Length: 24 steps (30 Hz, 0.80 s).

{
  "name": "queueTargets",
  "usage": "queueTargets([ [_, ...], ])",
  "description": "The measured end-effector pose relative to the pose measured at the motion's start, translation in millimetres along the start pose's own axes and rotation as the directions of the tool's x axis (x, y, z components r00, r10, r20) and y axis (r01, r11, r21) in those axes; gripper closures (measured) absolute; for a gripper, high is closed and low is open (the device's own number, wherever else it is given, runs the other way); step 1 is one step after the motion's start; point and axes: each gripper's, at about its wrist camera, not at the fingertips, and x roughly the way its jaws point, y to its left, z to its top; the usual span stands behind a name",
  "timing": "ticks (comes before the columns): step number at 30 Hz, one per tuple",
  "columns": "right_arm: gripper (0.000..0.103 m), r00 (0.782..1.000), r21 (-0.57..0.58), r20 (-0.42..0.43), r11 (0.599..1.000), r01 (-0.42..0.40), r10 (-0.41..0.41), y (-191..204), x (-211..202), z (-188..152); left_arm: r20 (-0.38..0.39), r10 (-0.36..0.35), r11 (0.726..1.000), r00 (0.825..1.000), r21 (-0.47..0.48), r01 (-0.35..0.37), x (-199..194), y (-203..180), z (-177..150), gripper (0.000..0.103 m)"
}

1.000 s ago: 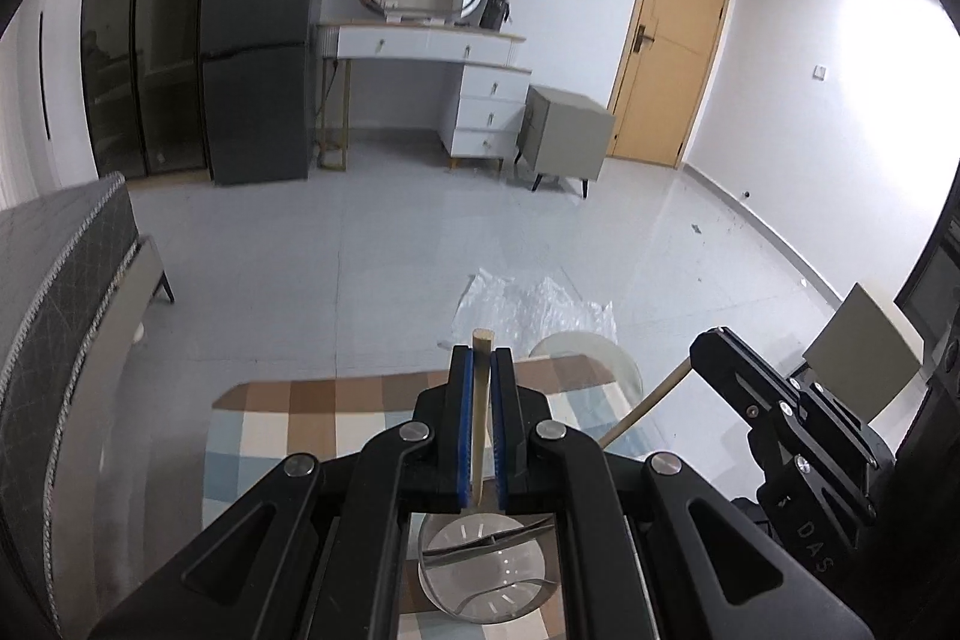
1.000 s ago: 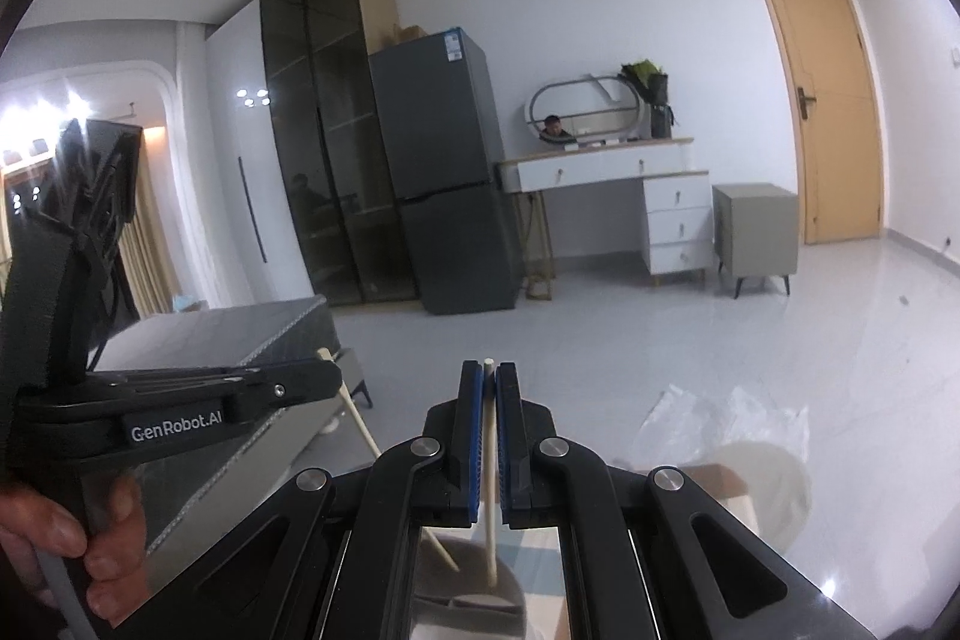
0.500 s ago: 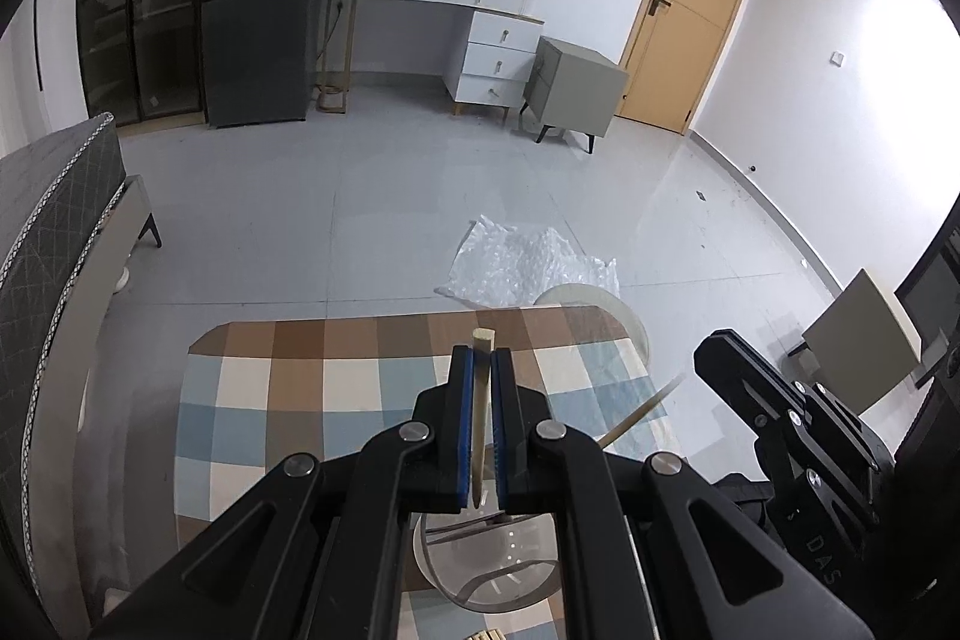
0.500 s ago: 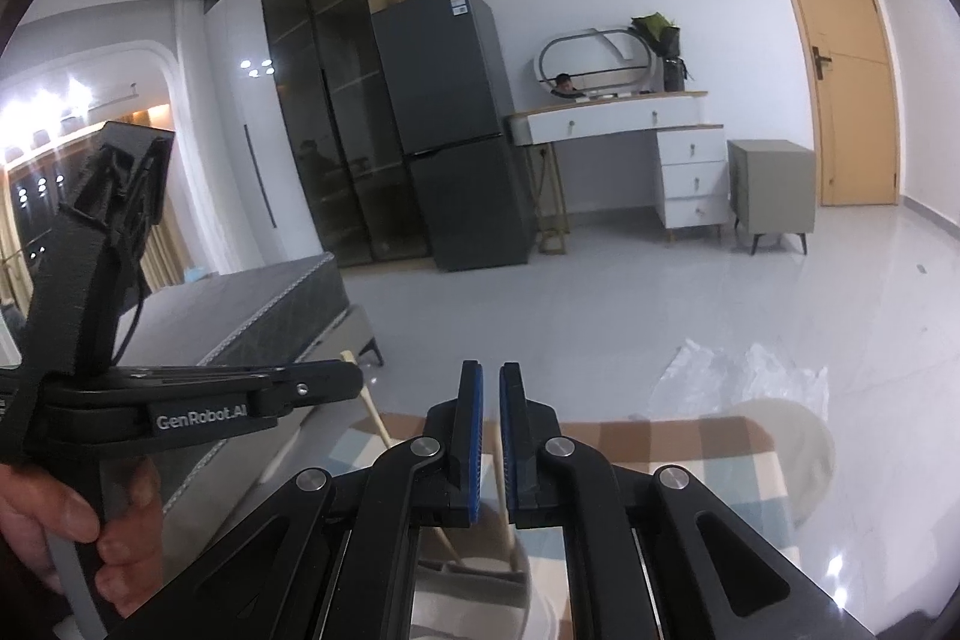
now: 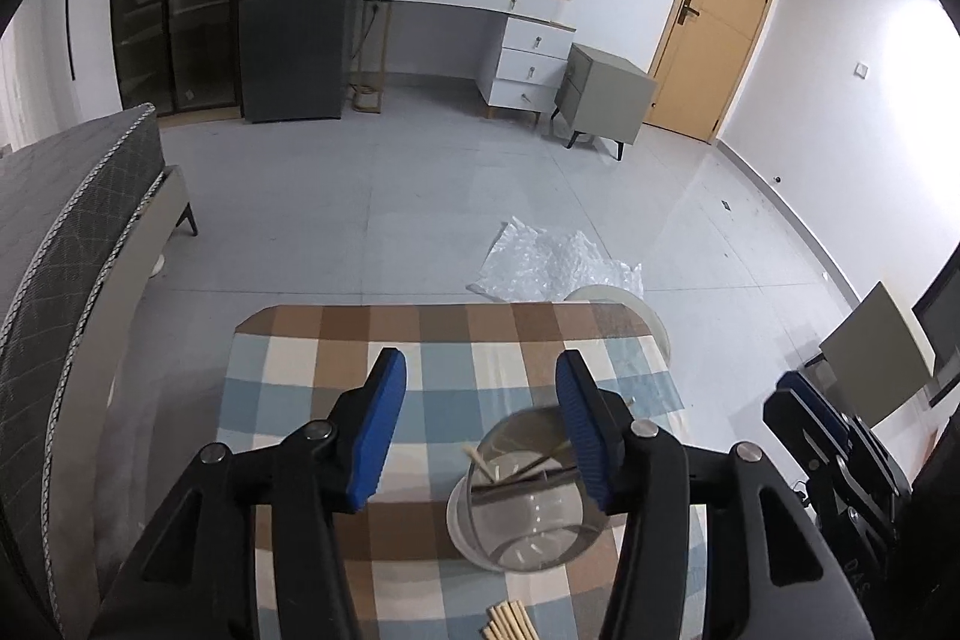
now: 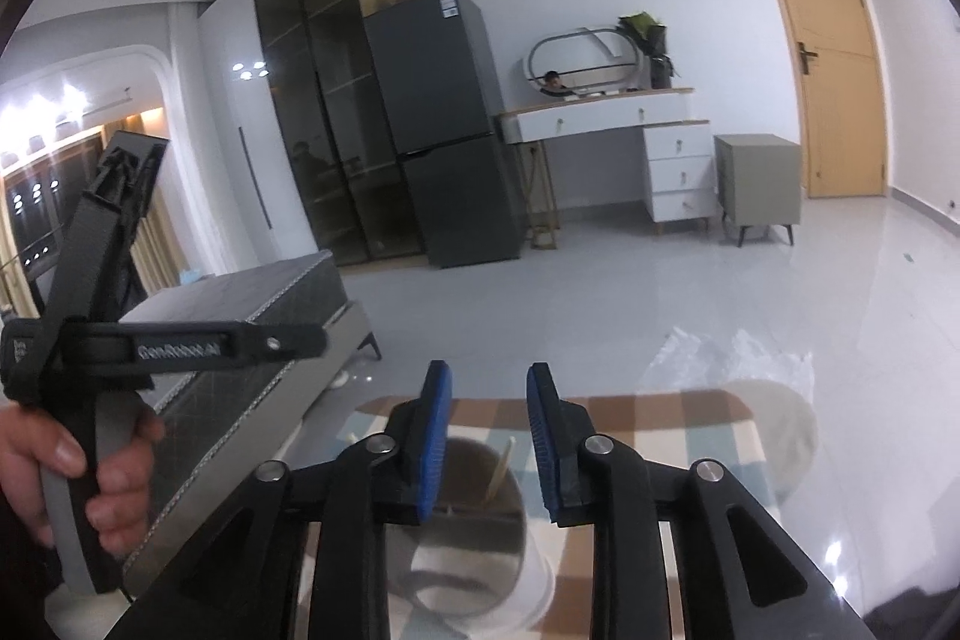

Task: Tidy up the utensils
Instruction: 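Open both grippers to drop the chopsticks into the utensil holder, then move both grippers back down to the remaining chopstick bundle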

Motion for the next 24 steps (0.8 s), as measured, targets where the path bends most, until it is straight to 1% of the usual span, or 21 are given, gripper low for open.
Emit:
queueTargets([
  [2,0.069,1.0,0.003,0.007,1.0,0.005,-0.005,2,-9,0,0.007,0.011,1.0,1.0,-0.009,-0.011,-8,0,-4,0.055],
  [3,0.065,1.0,0.002,0.014,1.0,0.008,-0.008,4,-18,-1,0.013,0.018,1.0,1.0,-0.011,-0.018,-14,-2,-6,0.05],
  [4,0.059,1.0,0.003,0.021,1.0,0.01,-0.01,6,-25,-2,0.019,0.026,1.0,0.999,-0.016,-0.026,-17,-2,-8,0.044],
  [6,0.052,1.0,0.012,0.022,1.0,0.001,-0.001,9,-35,-3,0.042,0.034,0.999,0.999,-0.022,-0.033,-29,-1,-13,0.039],
  [7,0.051,1.0,0.015,0.023,1.0,0.0,0.0,10,-39,-4,0.049,0.041,0.999,0.998,-0.023,-0.04,-34,-1,-16,0.037],
  [8,0.05,1.0,0.018,0.027,1.0,0.003,-0.003,12,-45,-5,0.053,0.045,0.999,0.998,-0.024,-0.044,-36,0,-18,0.036],
  [13,0.034,0.999,0.036,0.046,0.999,0.01,-0.011,18,-70,-16,0.08,0.039,0.999,0.996,-0.03,-0.036,-54,0,-37,0.034],
  [14,0.034,0.999,0.037,0.044,0.999,0.009,-0.011,20,-73,-18,0.084,0.04,0.999,0.996,-0.026,-0.037,-57,0,-42,0.033],
  [18,0.028,0.999,0.029,0.034,0.999,0.024,-0.025,27,-83,-30,0.123,0.072,0.997,0.99,-0.039,-0.068,-69,1,-62,0.021],
  [19,0.025,0.999,0.026,0.032,0.999,0.029,-0.03,28,-85,-33,0.133,0.082,0.996,0.988,-0.042,-0.077,-71,0,-66,0.019],
  [24,0.019,1.0,0.023,0.004,0.999,0.028,-0.028,33,-91,-55,0.17,0.12,0.992,0.978,-0.067,-0.11,-75,6,-92,0.017],
])
